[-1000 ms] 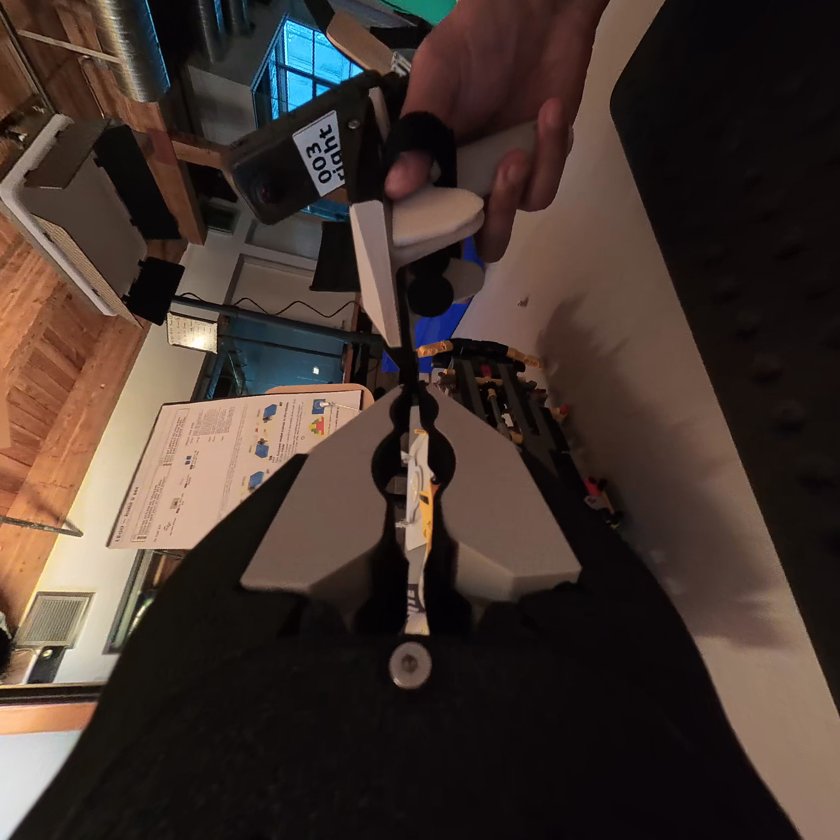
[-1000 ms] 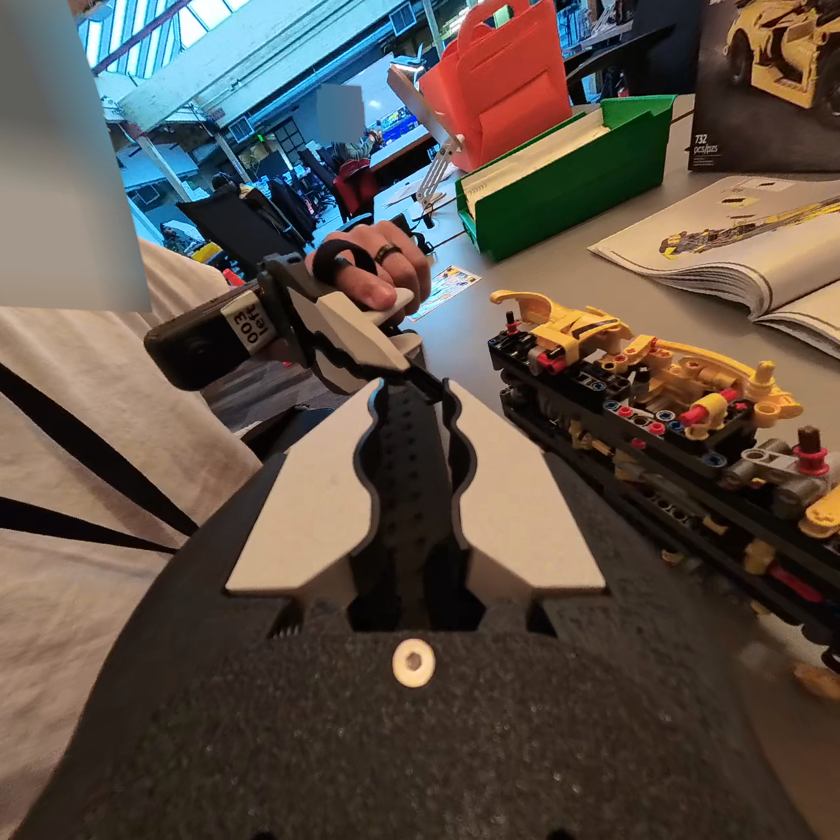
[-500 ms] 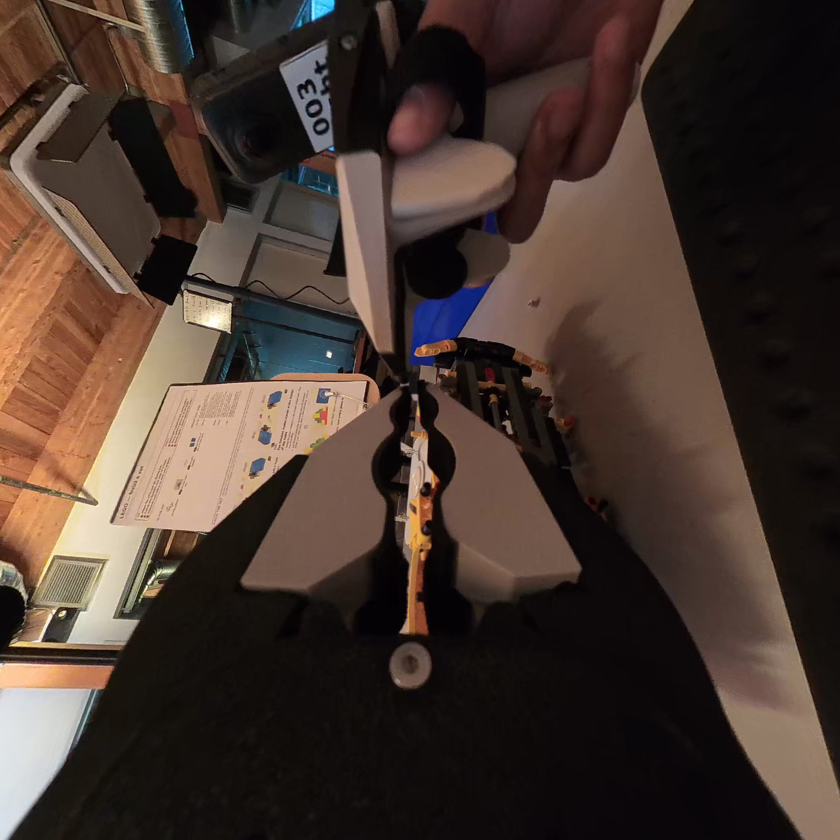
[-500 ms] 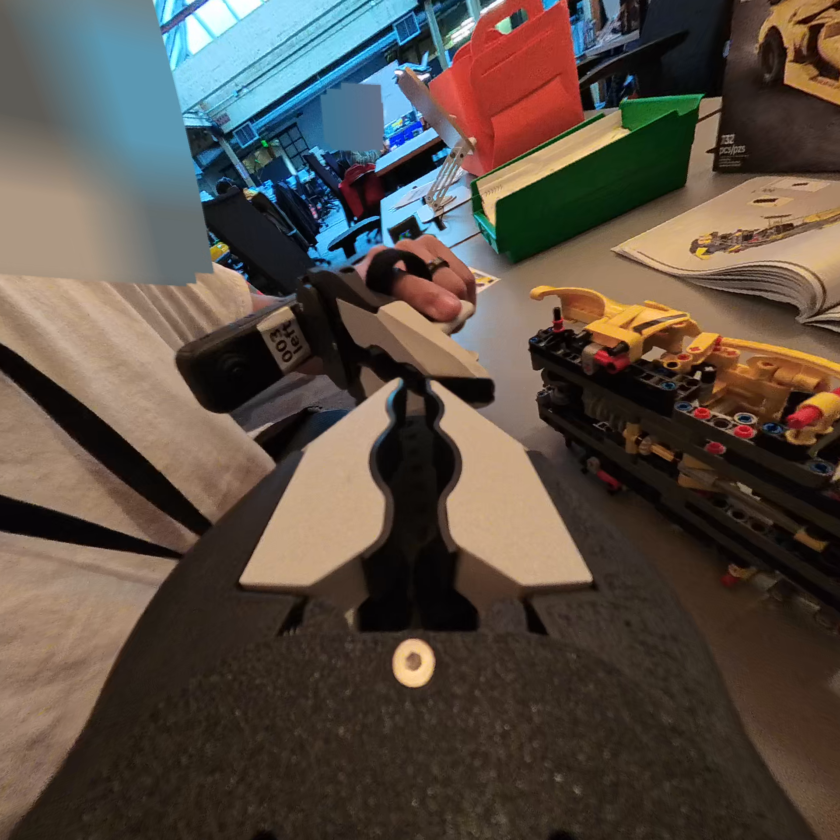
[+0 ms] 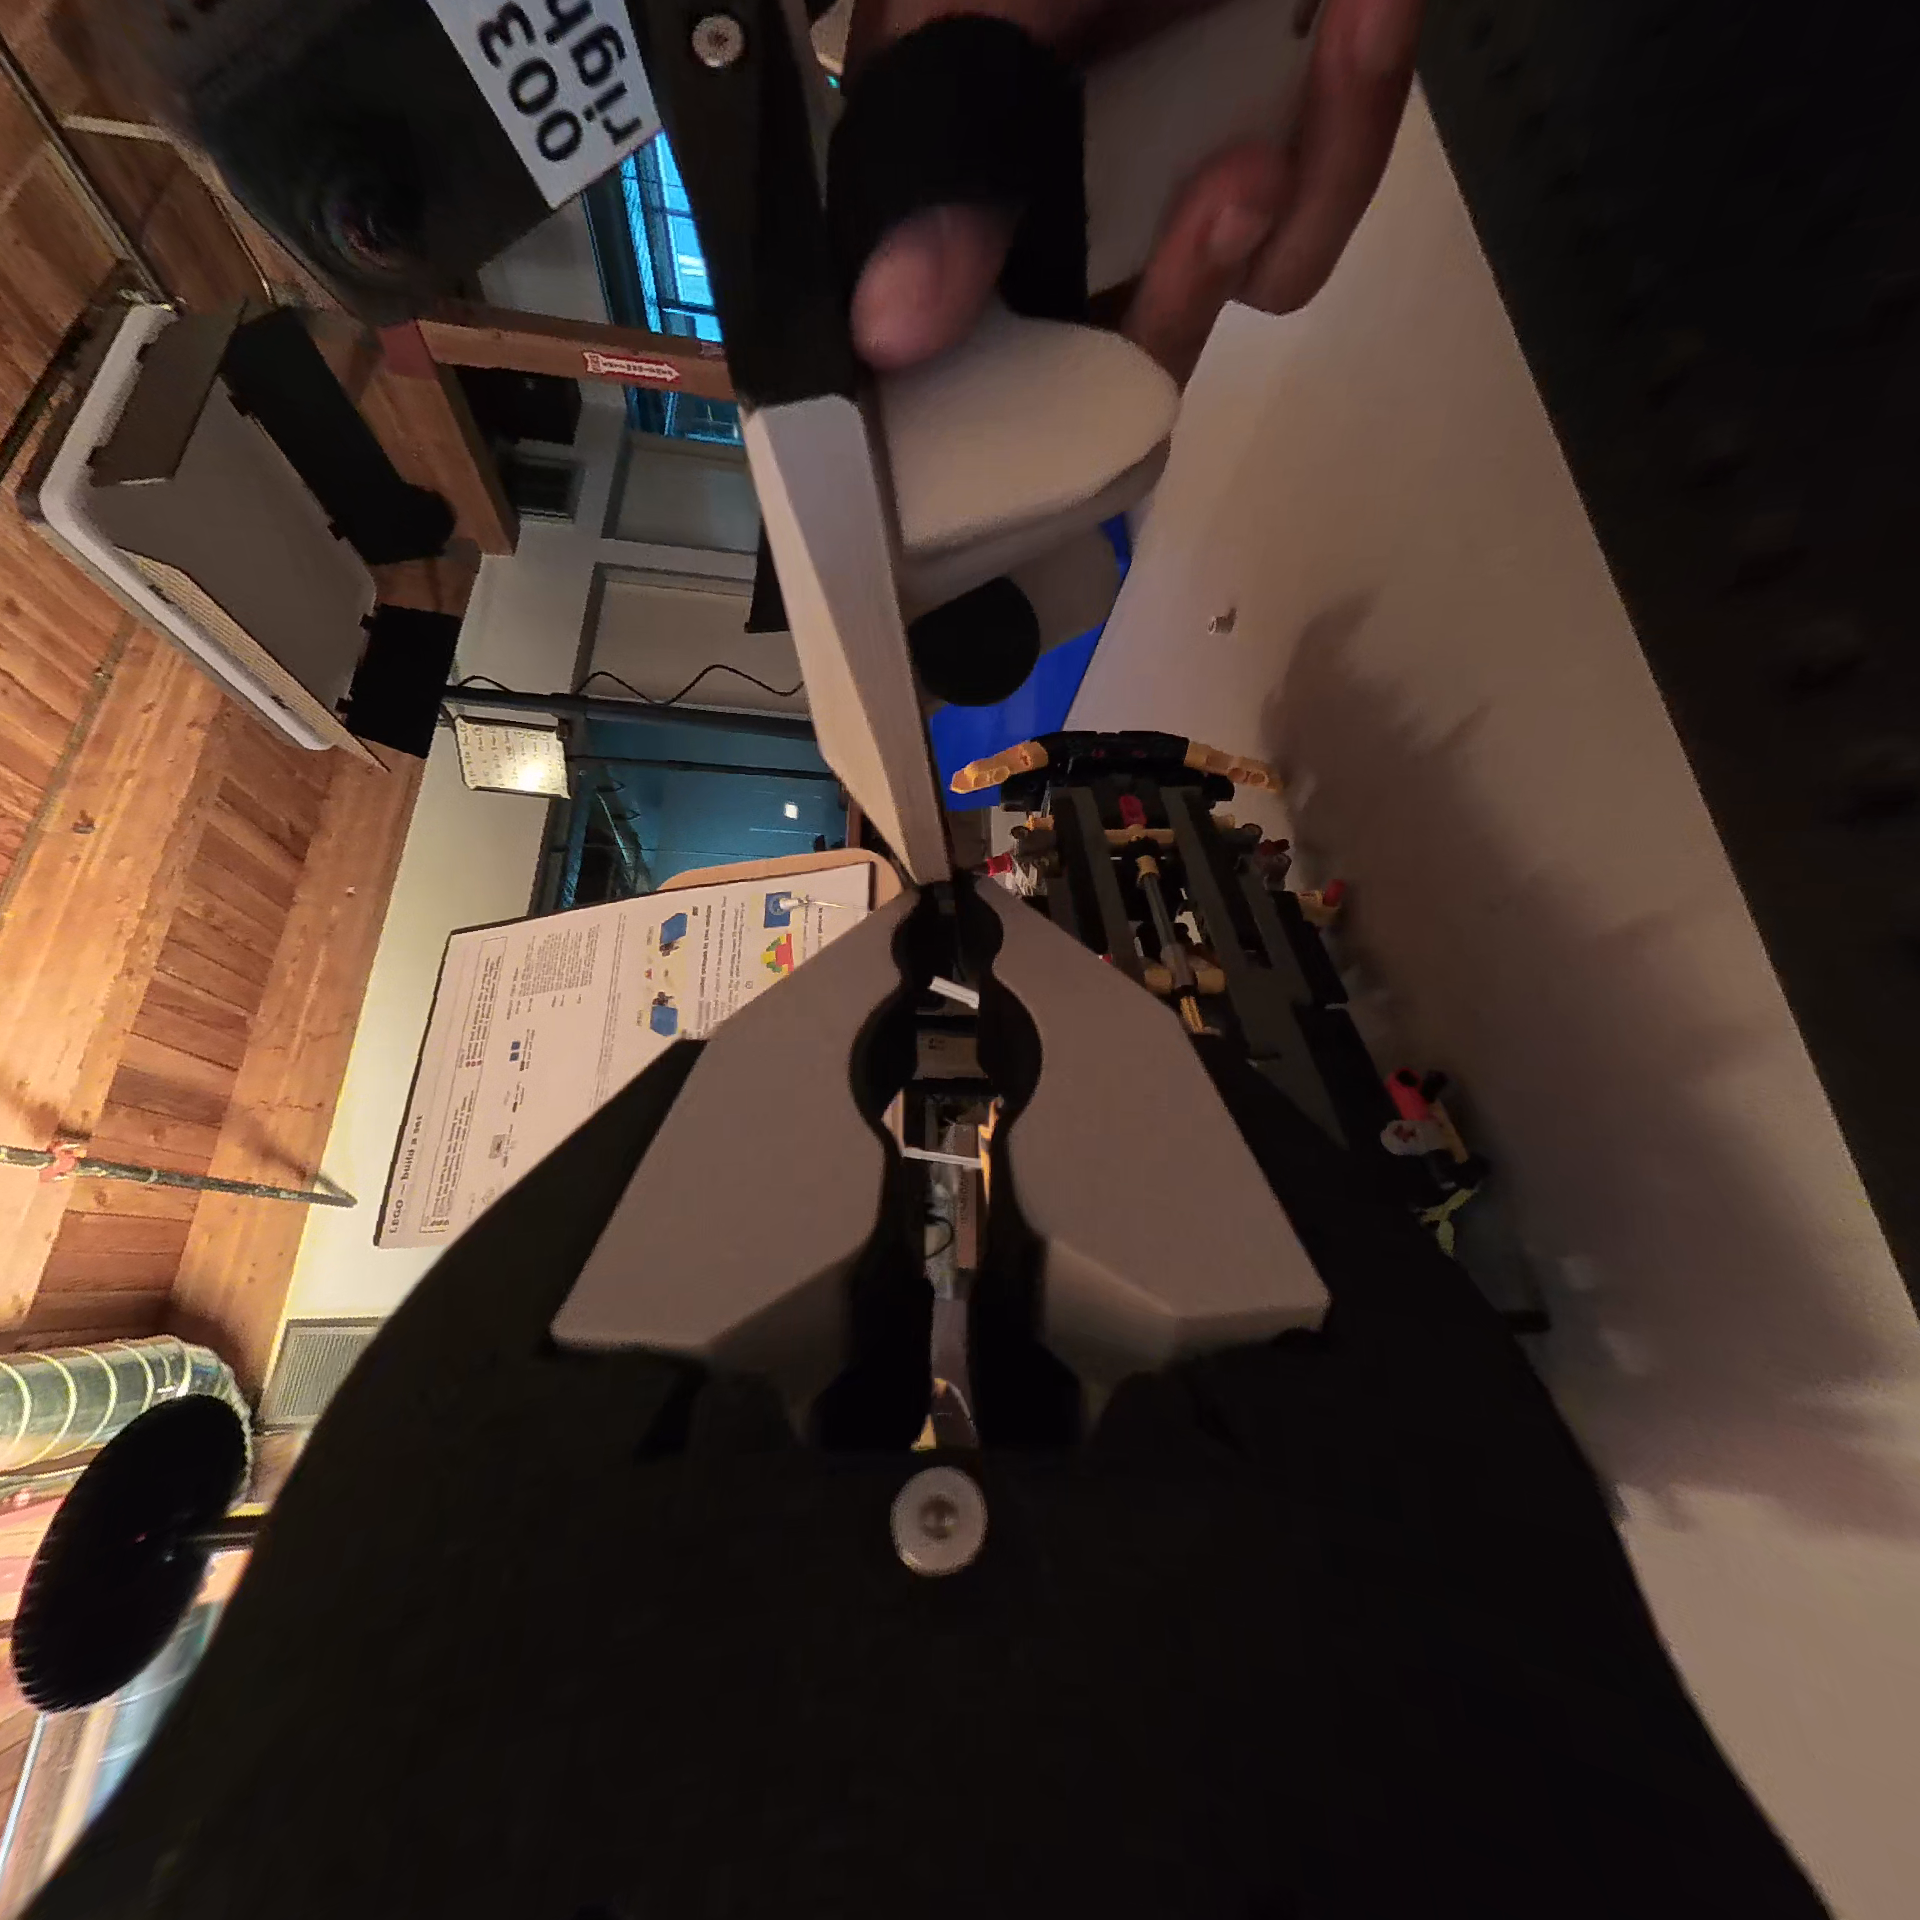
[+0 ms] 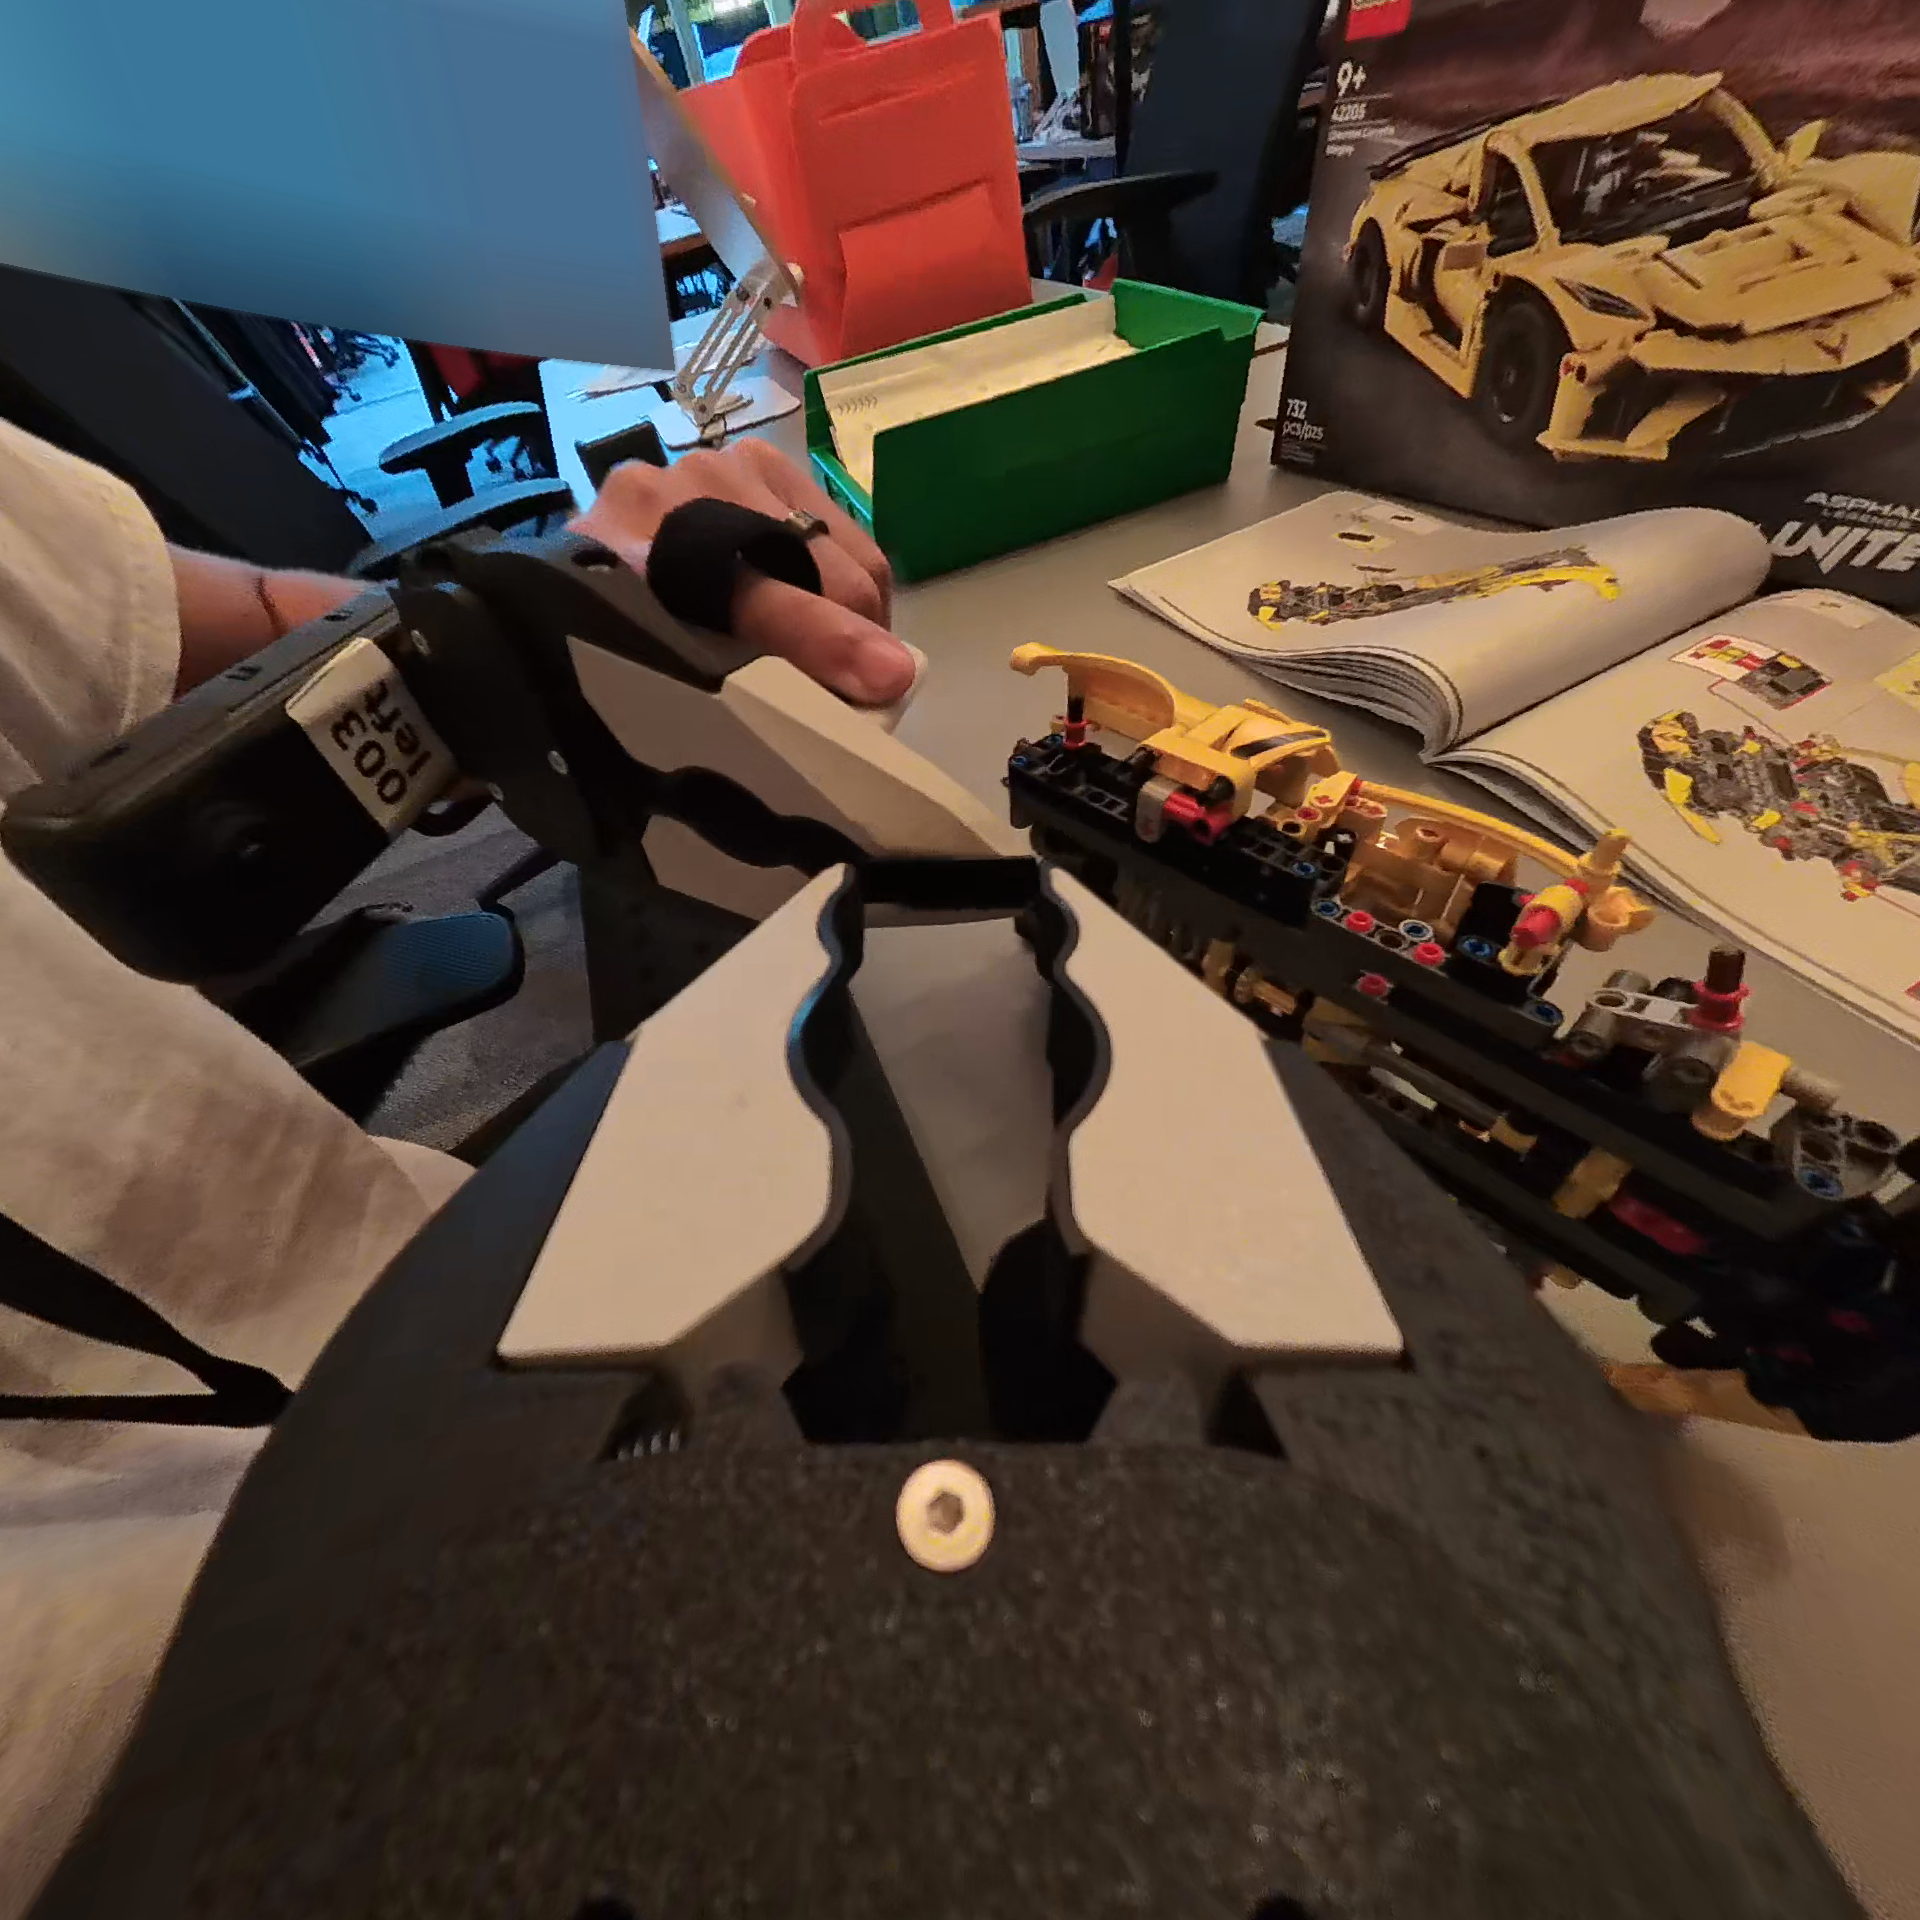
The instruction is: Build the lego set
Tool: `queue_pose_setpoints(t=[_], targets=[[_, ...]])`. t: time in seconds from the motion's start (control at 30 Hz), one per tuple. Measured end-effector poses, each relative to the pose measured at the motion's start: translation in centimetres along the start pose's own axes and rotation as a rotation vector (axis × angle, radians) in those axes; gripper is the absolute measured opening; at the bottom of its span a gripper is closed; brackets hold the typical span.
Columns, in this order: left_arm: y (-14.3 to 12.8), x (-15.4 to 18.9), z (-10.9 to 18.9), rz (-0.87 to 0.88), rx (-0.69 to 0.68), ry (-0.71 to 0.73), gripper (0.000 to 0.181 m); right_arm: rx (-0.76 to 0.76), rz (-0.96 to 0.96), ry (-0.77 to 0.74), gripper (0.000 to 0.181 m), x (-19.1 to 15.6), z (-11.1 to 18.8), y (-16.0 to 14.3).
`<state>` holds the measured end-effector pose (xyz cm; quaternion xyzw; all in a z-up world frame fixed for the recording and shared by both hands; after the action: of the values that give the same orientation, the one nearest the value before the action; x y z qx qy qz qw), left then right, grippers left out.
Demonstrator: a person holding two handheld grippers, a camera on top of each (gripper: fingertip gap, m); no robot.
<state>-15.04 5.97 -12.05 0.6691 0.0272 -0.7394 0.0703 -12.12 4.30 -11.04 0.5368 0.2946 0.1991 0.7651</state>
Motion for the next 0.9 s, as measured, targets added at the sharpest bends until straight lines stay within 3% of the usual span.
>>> queue_pose_setpoints(t=[0.2, 0.37, 0.43, 0.53, 0.57, 0.67, 0.77, 0.9], targets=[[-0.1, 0.3, -0.2, 0.025, -0.034, 0.02, 0.004, 0.016, 0.014, -0.057, 0.031, 0.2, 0.1, -0.3], [-3.2, 0.1, 0.3, 0.097, -0.161, 0.02, 0.007, 0.11, 0.096, -0.346, 0.03, 3.6, 0.3, 0.0], [-5.2, -0.8, 0.9, 0.218, -0.201, 0.014, 0.007, 0.12, 0.112, -0.484, 0.03, 5.2, -0.2, -0.5], [-8.1, -1.4, 1.4, 0.544, -0.21, -0.09, 0.016, 0.147, 0.107, -0.607, 0.03, 6.3, -1.0, -0.7], [-8.5, -1.2, 1.4, 0.677, -0.183, -0.154, 0.026, 0.153, 0.112, -0.64, 0.03, 6.5, -1.2, -0.6], [-7.7, -1.9, 1.6, 0.969, -0.006, -0.299, 0.029, 0.133, 0.109, -0.73, 0.03, 7.3, -1.7, -0.7], [-7.3, -3.1, 0.9, 1.087, 0.104, -0.409, 0.028, 0.11, 0.093, -0.755, 0.03, 7.6, -2.5, -1.2], [-8.7, -4.1, -1.8, 1.208, 0.133, -0.593, 0.022, 0.121, 0.082, -0.798, 0.03, 8.0, -2.6, -1.3]])
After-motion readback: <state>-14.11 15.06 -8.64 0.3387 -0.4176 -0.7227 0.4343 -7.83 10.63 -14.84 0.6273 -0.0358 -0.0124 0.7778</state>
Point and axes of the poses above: each gripper's, where its closed fingertips meet, z back along the fingers, y out of its top, x = y × z across the jaws, the point moved 3 cm from there along z, back along the fingers, and after that the axes turned 4 degrees about -z, right-handed, at the moved point
